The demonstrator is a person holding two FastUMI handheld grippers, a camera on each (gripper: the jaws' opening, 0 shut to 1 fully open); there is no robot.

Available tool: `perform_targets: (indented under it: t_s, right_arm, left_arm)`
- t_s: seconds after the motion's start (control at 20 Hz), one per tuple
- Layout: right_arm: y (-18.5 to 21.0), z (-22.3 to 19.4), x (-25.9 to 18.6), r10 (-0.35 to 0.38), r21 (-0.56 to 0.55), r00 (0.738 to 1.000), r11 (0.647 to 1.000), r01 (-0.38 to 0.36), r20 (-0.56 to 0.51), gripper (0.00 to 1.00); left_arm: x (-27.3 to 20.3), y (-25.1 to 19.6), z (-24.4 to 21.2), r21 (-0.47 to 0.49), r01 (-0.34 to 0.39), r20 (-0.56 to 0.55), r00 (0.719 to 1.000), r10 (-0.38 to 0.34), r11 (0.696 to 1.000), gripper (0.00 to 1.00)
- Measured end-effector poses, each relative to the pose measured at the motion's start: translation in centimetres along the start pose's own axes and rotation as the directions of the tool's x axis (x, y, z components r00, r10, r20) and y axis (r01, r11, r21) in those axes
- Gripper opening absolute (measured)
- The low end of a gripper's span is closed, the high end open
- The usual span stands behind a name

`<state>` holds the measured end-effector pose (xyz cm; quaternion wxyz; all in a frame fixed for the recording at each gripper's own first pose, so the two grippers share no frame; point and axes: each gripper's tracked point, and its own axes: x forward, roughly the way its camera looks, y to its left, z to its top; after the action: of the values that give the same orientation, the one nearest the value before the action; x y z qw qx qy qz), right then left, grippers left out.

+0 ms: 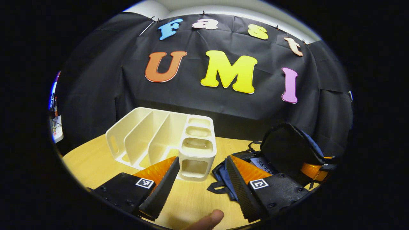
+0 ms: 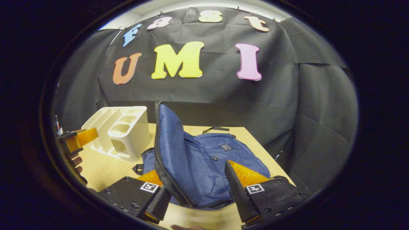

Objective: Open the schoolbag, grab two books from the bookshelf and put them into the schoolbag.

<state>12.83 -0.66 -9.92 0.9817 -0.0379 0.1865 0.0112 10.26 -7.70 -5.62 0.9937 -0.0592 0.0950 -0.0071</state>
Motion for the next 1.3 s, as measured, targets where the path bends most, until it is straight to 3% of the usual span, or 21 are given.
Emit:
perform_targets:
  t_s: [0.1,0.15,0.2,0.5,0.75,0.85,1.05,1.3]
  right_arm:
    - [0.5,0.1,-1.5,0.015,-0.005,1.000,1.000,-0.014,0.018,0.94]
    - [0.6,0.0,-2.3,0.019,-0.010,0.999,1.000,-0.019,0.029,0.89]
    - [0.4,0.0,-3.1,0.015,-0.011,0.999,1.000,-0.014,0.045,0.98]
    - [0.8,0.4,-10.0,0.023,0.014,0.982,1.000,-0.026,0.188,0.96]
    - [2.1,2.5,-15.5,-0.010,-0.004,0.936,1.000,0.012,0.351,0.97]
    - [2.5,2.7,-16.4,-0.051,0.017,0.929,0.999,0.048,0.366,0.96]
    - [6.0,2.6,-17.5,0.006,0.013,0.934,1.000,-0.012,0.358,0.98]
    - [7.0,3.0,-18.1,-0.008,0.009,0.928,1.000,0.004,0.372,0.96]
  left_arm:
    - [-1.5,0.9,1.2,0.021,-0.021,0.034,0.999,0.021,1.000,0.93]
    - [-2.5,1.3,1.3,0.038,-0.027,0.048,0.999,0.025,0.999,0.93]
    - [-3.5,1.8,1.7,0.055,-0.039,0.067,0.997,0.036,0.998,0.93]
    - [-8.3,3.7,2.1,0.060,-0.062,0.109,0.993,0.055,0.996,0.93]
    - [-12.7,4.5,2.6,0.097,-0.042,0.134,0.991,0.029,0.994,0.93]
    - [-14.2,4.8,3.9,0.137,-0.027,0.166,0.986,0.004,0.990,0.93]
    - [-15.4,8.0,5.1,0.159,-0.064,0.189,0.981,0.033,0.985,0.93]
    - [-16.0,10.4,4.7,0.140,-0.050,0.172,0.985,0.026,0.989,0.92]
